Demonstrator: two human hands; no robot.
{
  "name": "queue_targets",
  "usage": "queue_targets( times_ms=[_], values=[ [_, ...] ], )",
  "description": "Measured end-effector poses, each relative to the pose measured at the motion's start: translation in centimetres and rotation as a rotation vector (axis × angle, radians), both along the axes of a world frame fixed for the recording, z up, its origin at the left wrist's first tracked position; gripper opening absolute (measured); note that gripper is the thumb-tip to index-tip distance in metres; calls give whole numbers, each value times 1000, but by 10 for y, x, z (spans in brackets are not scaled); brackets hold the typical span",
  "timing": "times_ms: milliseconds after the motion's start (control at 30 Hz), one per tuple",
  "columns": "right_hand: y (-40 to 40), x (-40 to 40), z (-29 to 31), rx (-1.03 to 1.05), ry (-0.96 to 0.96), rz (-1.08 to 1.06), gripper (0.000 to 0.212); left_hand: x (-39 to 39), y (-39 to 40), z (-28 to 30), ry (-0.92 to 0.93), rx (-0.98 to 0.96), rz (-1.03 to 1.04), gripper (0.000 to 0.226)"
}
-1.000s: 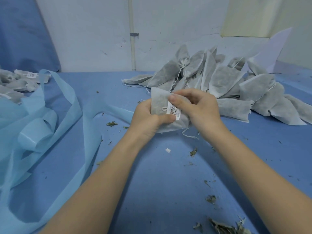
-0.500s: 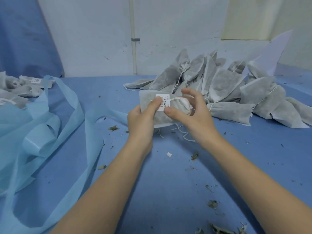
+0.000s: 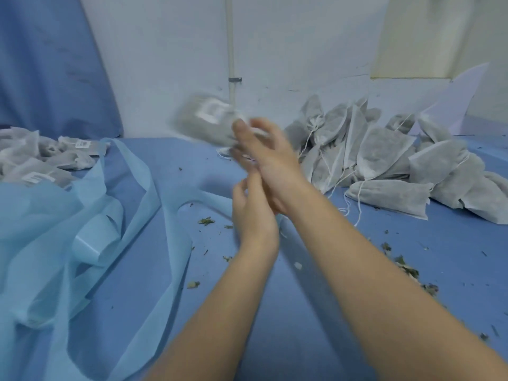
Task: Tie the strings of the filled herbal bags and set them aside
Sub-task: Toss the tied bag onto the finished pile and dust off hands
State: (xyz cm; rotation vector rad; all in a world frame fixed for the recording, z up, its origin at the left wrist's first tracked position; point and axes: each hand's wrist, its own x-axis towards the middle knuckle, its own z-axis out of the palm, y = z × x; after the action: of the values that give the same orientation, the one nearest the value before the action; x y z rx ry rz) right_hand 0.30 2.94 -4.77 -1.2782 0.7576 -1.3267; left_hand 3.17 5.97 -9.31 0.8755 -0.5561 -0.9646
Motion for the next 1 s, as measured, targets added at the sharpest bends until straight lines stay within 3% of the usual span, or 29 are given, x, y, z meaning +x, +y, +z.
queue_targets(
  times_ms=[67, 100, 267, 500, 600, 733, 867, 1000],
  values=[
    [3, 26, 10, -33, 275, 318, 72, 7, -4, 4, 25, 1, 16, 36],
    [4, 34, 13, -21, 304, 350, 74, 11, -5, 6, 27, 19, 6, 39],
    [6, 28, 18, 136, -20, 233, 62, 17, -3, 14, -22, 34, -101, 41],
    [20, -29, 14, 136, -118, 36, 38, -27, -2, 9, -282, 122, -286, 55],
    [22, -68, 1, 180, -258, -44, 35, -61, -5, 5, -384, 178, -321, 58],
    [25, -124, -11, 230, -478, -116, 32, -106, -14, -3, -644, 110, -294, 59],
    [21, -171, -24, 233, -484, -249, 26, -128, -35, -8, -705, 130, -322, 57],
    [10, -193, -33, 308, -466, -333, 25, -133, -65, -19, -1099, 223, -191, 29]
  ],
)
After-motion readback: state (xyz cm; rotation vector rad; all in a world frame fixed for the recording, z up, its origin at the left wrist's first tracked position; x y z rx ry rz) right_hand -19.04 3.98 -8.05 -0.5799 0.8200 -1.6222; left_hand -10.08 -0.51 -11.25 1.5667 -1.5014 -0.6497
